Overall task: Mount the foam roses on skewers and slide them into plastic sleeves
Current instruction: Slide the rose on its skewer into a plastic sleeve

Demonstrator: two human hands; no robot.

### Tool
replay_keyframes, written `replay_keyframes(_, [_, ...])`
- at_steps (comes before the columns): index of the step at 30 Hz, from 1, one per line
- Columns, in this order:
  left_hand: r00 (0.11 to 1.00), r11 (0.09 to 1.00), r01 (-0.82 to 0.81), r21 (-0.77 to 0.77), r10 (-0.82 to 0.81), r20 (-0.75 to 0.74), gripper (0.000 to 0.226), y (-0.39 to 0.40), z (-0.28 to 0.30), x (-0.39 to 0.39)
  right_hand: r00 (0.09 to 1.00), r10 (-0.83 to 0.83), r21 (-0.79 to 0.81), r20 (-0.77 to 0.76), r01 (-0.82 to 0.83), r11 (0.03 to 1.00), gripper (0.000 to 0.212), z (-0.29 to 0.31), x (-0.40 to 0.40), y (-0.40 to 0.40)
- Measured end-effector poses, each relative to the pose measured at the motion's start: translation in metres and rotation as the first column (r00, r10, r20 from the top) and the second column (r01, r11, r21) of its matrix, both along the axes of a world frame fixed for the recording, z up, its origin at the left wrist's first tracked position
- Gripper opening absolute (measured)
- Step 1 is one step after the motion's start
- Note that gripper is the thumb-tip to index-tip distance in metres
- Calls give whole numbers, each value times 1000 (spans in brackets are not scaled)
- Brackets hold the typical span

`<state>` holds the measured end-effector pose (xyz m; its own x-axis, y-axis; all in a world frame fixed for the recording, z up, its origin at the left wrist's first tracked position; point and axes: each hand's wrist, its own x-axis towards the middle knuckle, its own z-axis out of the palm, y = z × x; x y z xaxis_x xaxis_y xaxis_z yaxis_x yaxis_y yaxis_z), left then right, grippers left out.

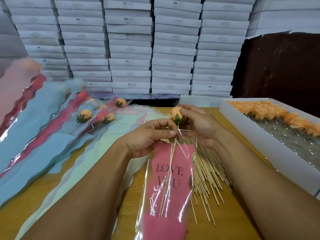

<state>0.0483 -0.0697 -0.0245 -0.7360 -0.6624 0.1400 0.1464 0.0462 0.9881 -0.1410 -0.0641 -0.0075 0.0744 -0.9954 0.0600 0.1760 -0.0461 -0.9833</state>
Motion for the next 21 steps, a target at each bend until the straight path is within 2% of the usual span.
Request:
replay_keyframes(6, [996, 996, -85, -3, 85, -18, 4, -3, -3, -2, 991, -24, 10, -130, 25, 1000, 14, -2, -1, 1])
replay_keyframes(16, [961, 961, -275, -12, 274, -39, 18, -10, -5, -3, 967, -47, -13, -250, 46, 999, 34, 1, 0, 3])
replay_keyframes(21, [938, 938, -346, 4, 346, -34, 13, -12, -5, -5, 950, -53, -27, -308, 47, 999, 42, 1, 1, 4])
